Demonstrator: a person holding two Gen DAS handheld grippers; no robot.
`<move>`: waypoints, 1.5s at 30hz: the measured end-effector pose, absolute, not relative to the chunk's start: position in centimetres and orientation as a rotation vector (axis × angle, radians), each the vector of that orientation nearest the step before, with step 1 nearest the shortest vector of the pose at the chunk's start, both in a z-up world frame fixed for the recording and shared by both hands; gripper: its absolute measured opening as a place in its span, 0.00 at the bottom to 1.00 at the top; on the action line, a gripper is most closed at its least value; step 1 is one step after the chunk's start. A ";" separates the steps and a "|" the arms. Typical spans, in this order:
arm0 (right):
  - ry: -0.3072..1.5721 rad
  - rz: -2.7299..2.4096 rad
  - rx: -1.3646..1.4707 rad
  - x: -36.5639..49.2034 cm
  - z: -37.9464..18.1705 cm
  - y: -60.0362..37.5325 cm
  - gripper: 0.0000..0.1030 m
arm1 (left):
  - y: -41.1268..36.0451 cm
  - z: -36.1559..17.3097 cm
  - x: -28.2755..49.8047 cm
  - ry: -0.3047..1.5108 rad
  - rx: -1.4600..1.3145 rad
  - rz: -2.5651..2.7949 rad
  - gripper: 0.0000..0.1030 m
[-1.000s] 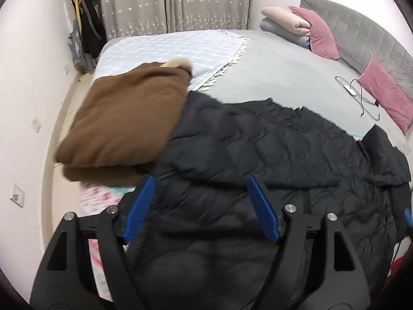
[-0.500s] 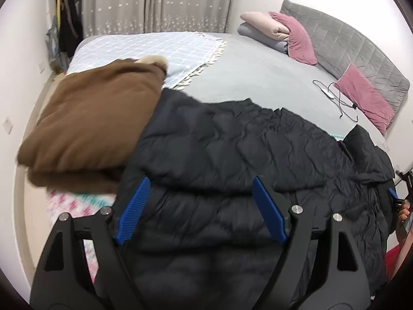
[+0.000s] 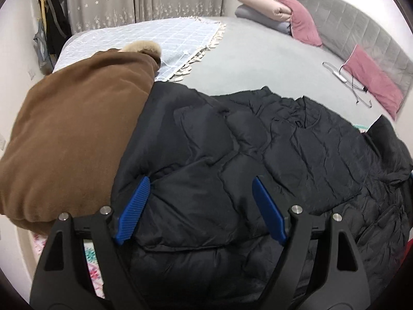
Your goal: Fold large clothes
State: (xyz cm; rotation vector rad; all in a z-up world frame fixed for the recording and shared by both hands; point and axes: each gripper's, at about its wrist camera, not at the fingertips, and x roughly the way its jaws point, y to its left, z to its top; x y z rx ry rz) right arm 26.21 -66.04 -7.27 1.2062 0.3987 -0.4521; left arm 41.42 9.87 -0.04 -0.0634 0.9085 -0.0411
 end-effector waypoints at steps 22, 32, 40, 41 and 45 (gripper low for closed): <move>0.246 -0.523 1.005 23.2 -1.3 -65.5 0.05 | 11.7 4.3 34.6 0.835 -0.258 -0.021 0.79; 0.218 -0.593 0.657 25.0 4.2 -58.1 0.04 | 14.1 5.6 33.9 0.804 -0.296 0.003 0.79; 0.165 -0.327 0.086 31.8 11.6 -38.2 0.04 | 17.6 6.5 33.9 0.774 -0.434 -0.001 0.79; 0.184 -0.273 0.031 33.0 11.5 -35.2 0.04 | 17.8 6.5 33.8 0.771 -0.442 -0.001 0.79; 0.284 -0.081 -0.175 36.7 8.2 -23.3 0.04 | 18.9 6.6 33.5 0.761 -0.488 0.004 0.79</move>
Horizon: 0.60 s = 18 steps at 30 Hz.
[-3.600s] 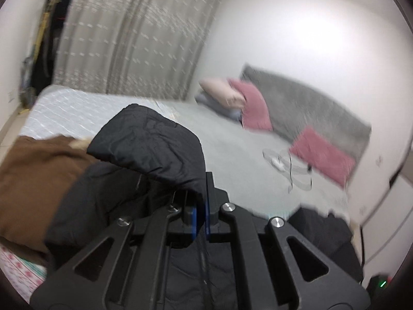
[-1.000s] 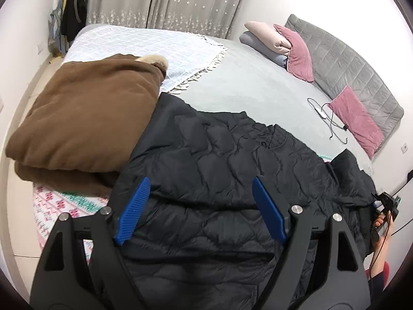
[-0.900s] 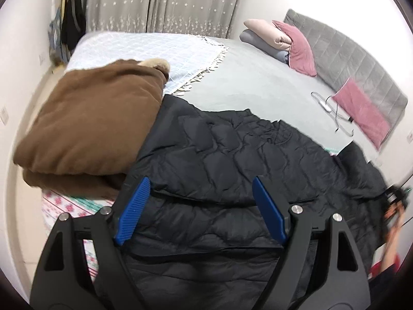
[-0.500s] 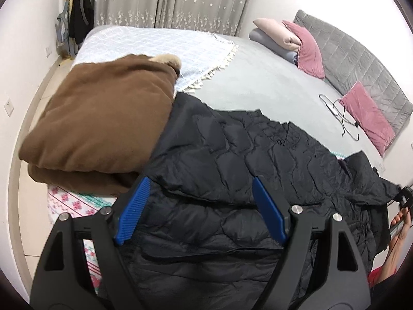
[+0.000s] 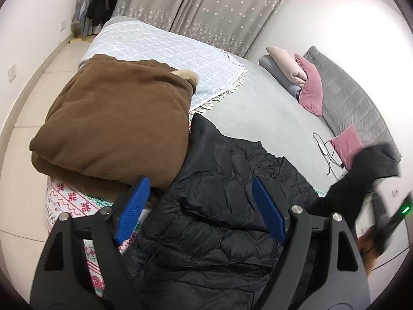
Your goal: Fold large clothes
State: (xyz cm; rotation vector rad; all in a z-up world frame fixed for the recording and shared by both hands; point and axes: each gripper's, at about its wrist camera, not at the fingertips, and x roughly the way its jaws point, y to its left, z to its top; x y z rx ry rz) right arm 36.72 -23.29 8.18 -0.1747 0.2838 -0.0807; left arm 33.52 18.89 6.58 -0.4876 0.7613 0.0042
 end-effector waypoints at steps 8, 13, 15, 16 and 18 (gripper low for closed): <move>0.660 0.127 -0.513 40.0 -8.3 -8.8 0.06 | 19.6 6.1 33.5 0.770 -0.521 -0.010 0.79; 0.739 0.156 -0.425 39.8 -8.9 -10.6 0.16 | 19.7 6.0 33.7 0.770 -0.525 -0.017 0.79; 0.766 0.228 -0.337 39.1 -7.1 -12.0 0.26 | 19.5 5.8 33.8 0.780 -0.528 -0.027 0.79; 0.773 0.271 -0.294 38.7 -6.1 -12.6 0.29 | 19.3 5.7 33.9 0.787 -0.525 -0.033 0.79; 0.773 0.347 -0.208 38.1 -4.6 -13.5 0.46 | 18.7 5.6 34.1 0.801 -0.496 -0.039 0.79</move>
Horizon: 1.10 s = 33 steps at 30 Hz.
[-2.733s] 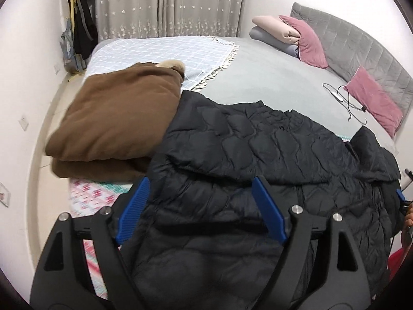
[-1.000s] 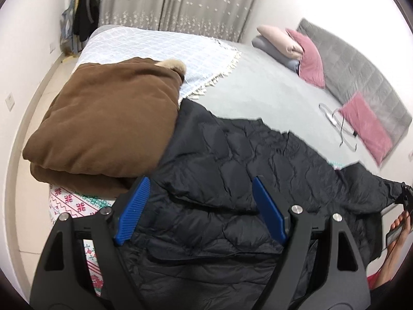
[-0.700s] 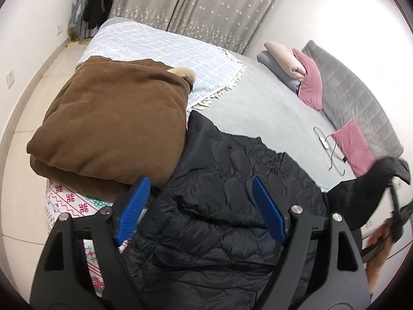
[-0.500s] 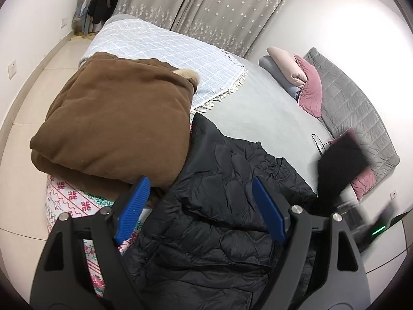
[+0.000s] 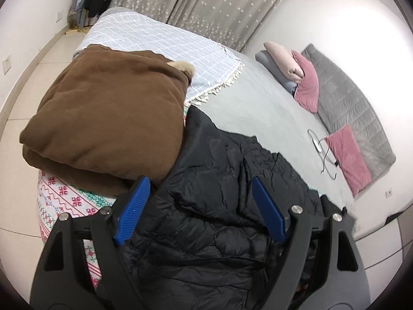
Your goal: Fold large clothes
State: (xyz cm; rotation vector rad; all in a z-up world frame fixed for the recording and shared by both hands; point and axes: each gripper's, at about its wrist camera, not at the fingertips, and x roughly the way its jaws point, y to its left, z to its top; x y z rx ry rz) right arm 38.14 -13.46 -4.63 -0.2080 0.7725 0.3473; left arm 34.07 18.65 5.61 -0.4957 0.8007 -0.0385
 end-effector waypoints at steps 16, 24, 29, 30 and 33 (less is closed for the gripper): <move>0.900 -0.123 0.318 37.0 -4.9 -40.1 0.52 | 11.1 2.2 35.9 0.933 -0.212 -0.088 0.79; 0.977 -0.250 0.240 38.5 -6.8 -40.5 0.43 | 10.7 0.9 36.0 0.967 -0.172 -0.067 0.79; 0.916 -0.187 0.254 40.7 -4.8 -40.0 0.43 | 11.2 1.4 36.2 0.942 -0.204 -0.062 0.79; 0.933 -0.196 0.291 41.9 -5.3 -40.9 0.43 | 11.2 1.4 36.2 0.941 -0.203 -0.064 0.79; 1.003 -0.255 0.431 44.1 -8.7 -44.1 0.43 | 11.1 1.4 36.2 0.933 -0.175 -0.051 0.79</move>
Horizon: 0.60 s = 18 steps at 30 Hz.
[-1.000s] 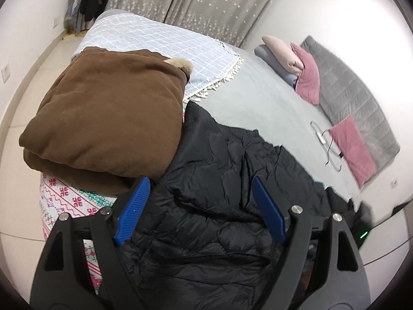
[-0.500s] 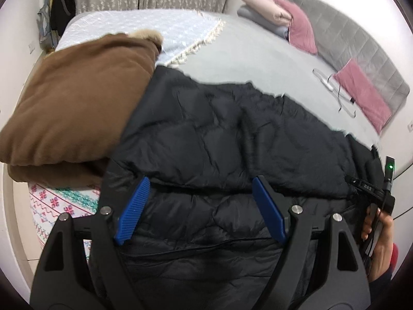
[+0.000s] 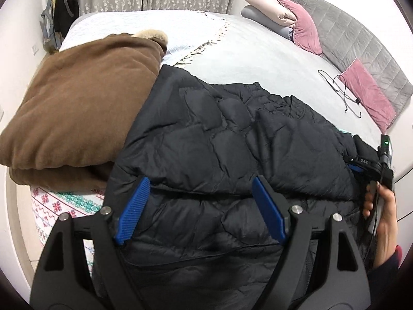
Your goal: Fold large clothes
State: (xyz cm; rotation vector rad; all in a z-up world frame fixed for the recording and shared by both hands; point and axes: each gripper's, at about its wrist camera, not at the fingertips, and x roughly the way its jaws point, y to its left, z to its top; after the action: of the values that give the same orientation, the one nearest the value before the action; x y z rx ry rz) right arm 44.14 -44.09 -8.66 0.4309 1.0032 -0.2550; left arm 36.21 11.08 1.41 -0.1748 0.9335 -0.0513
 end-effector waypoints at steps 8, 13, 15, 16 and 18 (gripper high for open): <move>1.009 -0.310 0.279 44.5 -8.3 -42.0 0.45 | 10.7 2.1 35.5 0.914 -0.152 -0.025 0.79; 0.945 -0.196 0.321 39.7 -5.1 -40.0 0.47 | 9.0 4.1 32.9 0.830 -0.058 0.004 0.79; 0.947 -0.150 0.297 37.4 -4.8 -38.7 0.51 | 8.0 5.0 31.4 0.795 -0.012 0.004 0.79; 0.949 -0.131 0.290 36.5 -4.5 -38.1 0.51 | 7.7 5.3 30.9 0.784 0.007 0.006 0.79; 0.945 -0.089 0.290 34.3 -3.9 -36.6 0.52 | 6.6 6.2 29.1 0.745 0.061 0.016 0.79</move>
State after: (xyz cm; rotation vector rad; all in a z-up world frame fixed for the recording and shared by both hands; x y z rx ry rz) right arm 34.26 -36.57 -3.95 0.2905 0.9454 -0.0886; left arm 29.07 6.58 6.18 0.0613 0.7450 0.0160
